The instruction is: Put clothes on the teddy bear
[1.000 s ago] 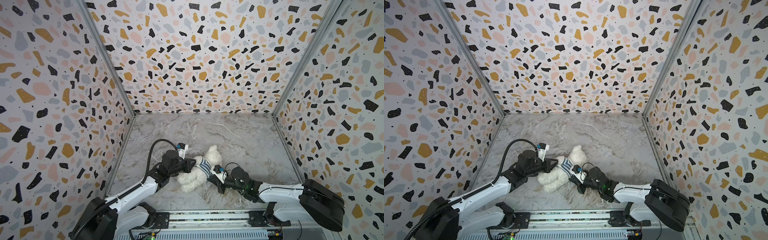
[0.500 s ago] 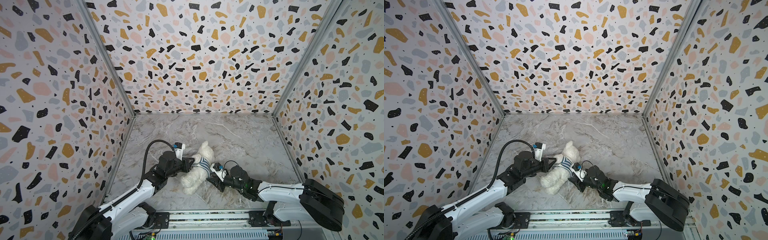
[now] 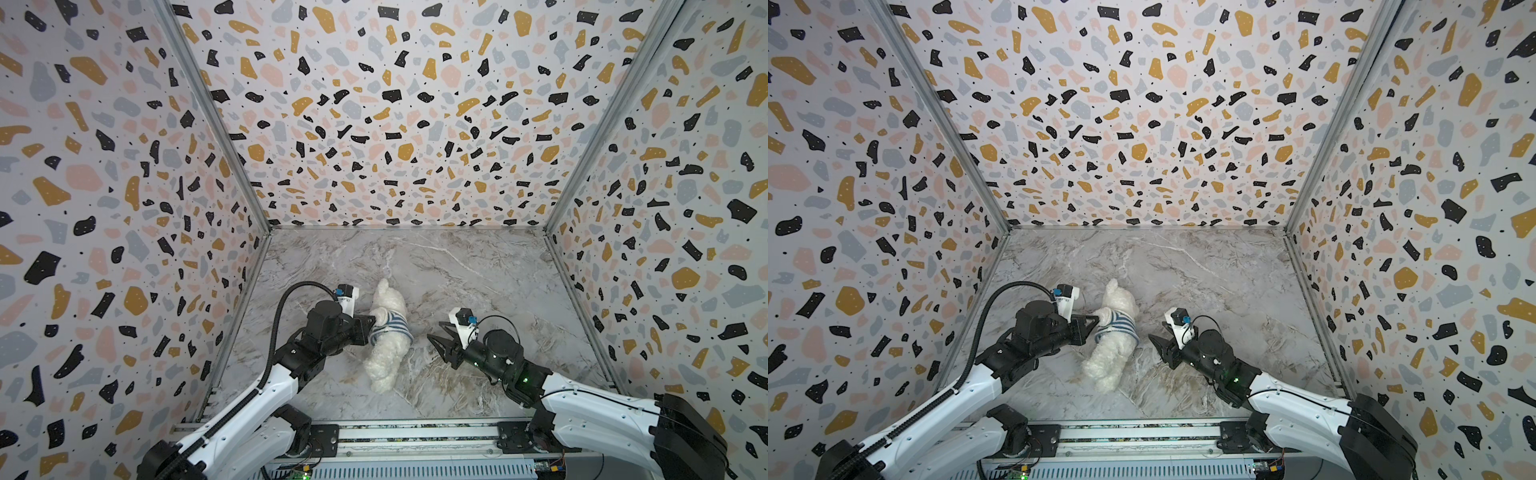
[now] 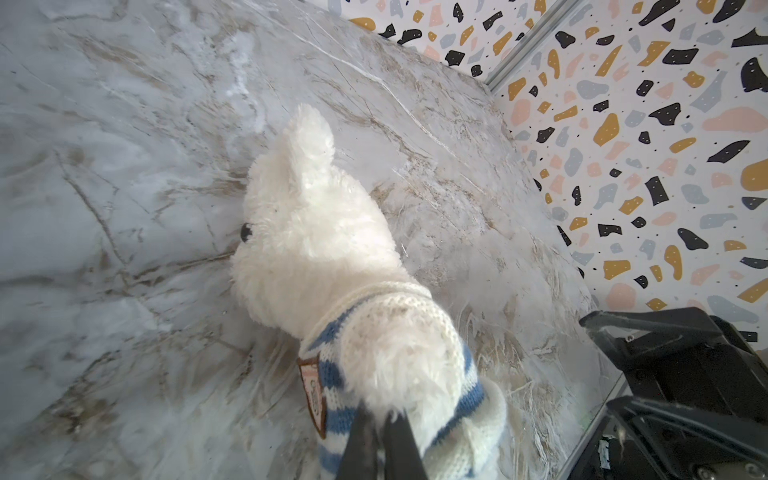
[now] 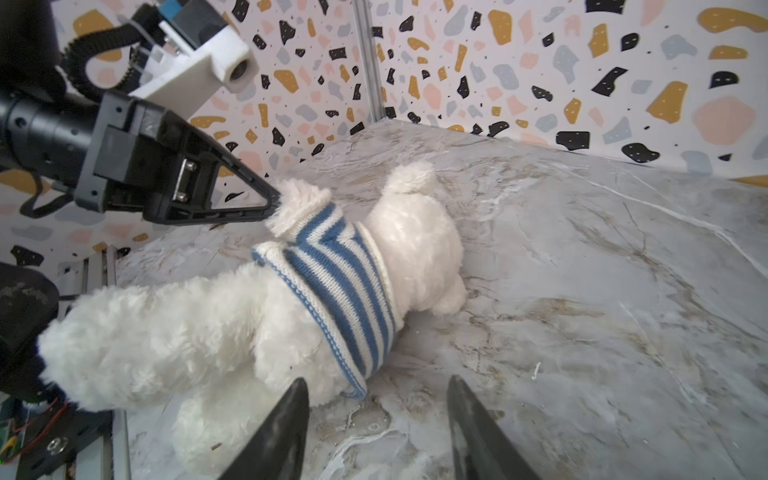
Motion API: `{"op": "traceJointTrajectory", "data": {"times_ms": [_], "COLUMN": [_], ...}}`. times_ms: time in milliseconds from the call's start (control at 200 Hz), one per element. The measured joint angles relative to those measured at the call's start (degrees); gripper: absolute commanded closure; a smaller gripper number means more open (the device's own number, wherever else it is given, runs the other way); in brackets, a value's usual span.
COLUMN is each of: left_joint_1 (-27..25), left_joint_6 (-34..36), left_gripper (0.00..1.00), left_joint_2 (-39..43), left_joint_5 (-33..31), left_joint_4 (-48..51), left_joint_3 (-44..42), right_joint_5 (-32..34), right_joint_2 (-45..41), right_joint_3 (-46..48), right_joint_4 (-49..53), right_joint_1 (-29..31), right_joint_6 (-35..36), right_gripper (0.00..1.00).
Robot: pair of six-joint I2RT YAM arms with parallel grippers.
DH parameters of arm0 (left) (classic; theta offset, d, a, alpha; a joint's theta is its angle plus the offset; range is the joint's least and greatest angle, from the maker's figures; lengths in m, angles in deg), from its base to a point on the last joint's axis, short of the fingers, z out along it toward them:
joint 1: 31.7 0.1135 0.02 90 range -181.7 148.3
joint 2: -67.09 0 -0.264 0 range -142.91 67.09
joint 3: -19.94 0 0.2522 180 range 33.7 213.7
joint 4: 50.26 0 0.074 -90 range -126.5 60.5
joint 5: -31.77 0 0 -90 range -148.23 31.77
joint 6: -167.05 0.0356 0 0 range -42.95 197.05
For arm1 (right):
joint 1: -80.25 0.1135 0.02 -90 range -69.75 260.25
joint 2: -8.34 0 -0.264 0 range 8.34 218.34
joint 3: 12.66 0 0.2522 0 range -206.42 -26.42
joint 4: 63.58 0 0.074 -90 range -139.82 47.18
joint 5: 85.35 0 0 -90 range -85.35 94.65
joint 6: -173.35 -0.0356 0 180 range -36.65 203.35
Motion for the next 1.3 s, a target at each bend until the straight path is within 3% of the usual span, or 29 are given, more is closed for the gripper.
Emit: {"op": "traceJointTrajectory", "data": {"times_ms": [255, 466, 736, 1046, 1302], "left_joint_1": [0.1, 0.2, -1.0, -9.4, -11.7], "left_joint_6": [0.6, -2.5, -5.9, -7.9, -9.3], "left_gripper": [1.00, 1.00, 1.00, 1.00, 0.92], "left_joint_2": [4.8, 5.1, 2.3, -4.6, -12.0], "left_joint_5": [-6.5, -5.4, -3.4, -4.0, -4.6], "left_joint_4": [6.5, 2.7, -4.1, -9.5, -16.3], "left_joint_3": [2.1, 0.7, -3.1, -3.5, -3.4], "right_joint_5": [2.5, 3.1, 3.3, 3.1, 4.3], "right_joint_2": [-6.7, -8.1, -11.3, -13.9, -16.0], "right_joint_3": [1.7, 1.8, 2.3, 2.3, 2.6], "right_joint_4": [4.0, 6.0, 8.2, 9.0, 11.9], "right_joint_1": [-2.6, -4.2, -5.1, -7.5, -8.5], "right_joint_6": [-2.5, -3.6, -4.5, -4.9, -5.8], "right_gripper": [0.38, 0.38, 0.37, 0.36, 0.33]}}
